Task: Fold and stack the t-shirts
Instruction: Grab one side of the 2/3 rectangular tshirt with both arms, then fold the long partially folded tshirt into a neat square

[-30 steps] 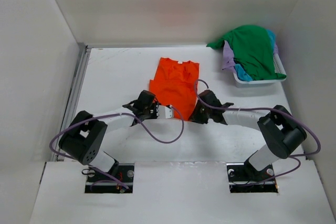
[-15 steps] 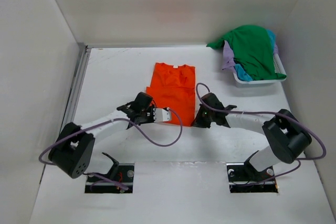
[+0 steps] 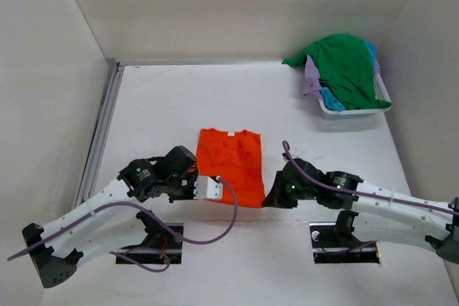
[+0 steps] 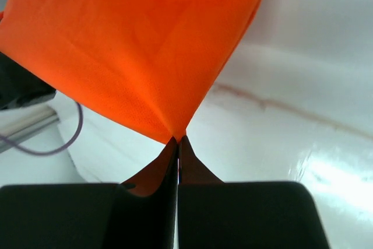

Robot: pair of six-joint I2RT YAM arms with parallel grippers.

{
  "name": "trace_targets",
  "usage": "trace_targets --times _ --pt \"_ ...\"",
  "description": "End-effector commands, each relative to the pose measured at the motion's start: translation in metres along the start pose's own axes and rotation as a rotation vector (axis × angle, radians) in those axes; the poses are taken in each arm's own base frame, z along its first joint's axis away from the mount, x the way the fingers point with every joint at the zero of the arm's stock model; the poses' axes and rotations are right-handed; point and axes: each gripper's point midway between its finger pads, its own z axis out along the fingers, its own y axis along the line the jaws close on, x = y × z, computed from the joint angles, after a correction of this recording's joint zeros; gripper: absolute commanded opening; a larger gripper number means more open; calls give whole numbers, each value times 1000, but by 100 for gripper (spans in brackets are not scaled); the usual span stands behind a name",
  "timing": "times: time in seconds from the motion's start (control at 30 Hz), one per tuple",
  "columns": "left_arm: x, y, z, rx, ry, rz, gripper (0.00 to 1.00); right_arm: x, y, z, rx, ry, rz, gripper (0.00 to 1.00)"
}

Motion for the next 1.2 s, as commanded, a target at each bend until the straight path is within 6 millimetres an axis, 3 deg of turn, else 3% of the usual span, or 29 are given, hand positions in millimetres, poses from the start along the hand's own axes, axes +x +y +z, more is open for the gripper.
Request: trace_targets --times 0.0,0.1,0.27,0.63,0.83,1.0,1.17 --pt "-1 -34 -36 130 27 -91 3 4 1 -29 57 -28 71 0" --pt "-21 -21 -48 120 -28 -150 3 0 13 -39 56 -35 20 0" --pt "-35 28 -44 74 -109 -308 4 -57 21 -34 72 -128 -22 0" --pt "-5 143 -10 -61 -139 -567 6 -152 21 17 79 -166 -50 0" --pt "3 175 13 -101 -152 -584 8 -201 19 47 110 -193 -39 0" --pt "9 202 32 -138 -163 -600 9 -220 8 68 137 -191 -21 0" --pt "18 237 47 -191 -189 -653 10 -253 4 86 147 -229 0 0"
